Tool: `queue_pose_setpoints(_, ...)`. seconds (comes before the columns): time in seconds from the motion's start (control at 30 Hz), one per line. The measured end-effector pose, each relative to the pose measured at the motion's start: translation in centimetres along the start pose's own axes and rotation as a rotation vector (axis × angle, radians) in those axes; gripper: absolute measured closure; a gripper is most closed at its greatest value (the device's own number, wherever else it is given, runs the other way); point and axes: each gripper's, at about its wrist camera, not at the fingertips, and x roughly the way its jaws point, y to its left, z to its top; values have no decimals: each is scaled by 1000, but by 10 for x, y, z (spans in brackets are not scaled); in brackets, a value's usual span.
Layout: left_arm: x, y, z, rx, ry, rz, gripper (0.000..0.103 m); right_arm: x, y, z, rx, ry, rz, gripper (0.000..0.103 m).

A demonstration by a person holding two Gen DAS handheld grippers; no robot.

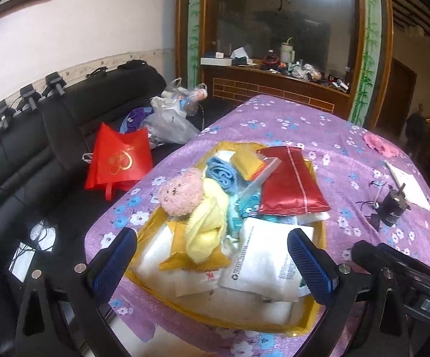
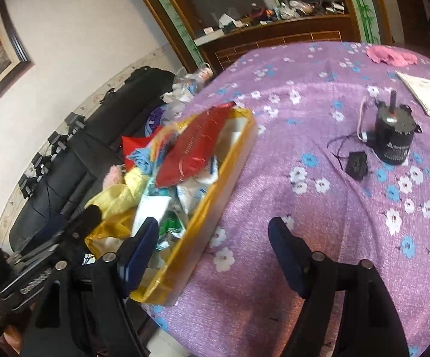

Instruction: Organize soft objects

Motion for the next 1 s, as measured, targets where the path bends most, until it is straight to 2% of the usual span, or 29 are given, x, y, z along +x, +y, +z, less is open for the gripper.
queue_pose_setpoints(0.17, 5, 2, 1, 2, 4, 6, 1, -4, 7, 3, -31, -34, -35, 12)
queue_pose_setpoints(0.5, 8, 2, 6, 11, -2, 9, 1, 4, 17, 7, -68, -7, -18, 12)
queue_pose_setpoints(0.8, 17, -4, 7, 20, 34, 2, 1, 5, 9, 8, -44, 0, -33, 12)
queue_pose_setpoints(1.0, 16, -8, 4, 31, 27, 4, 1, 5, 5, 5, -41, 4, -28, 12)
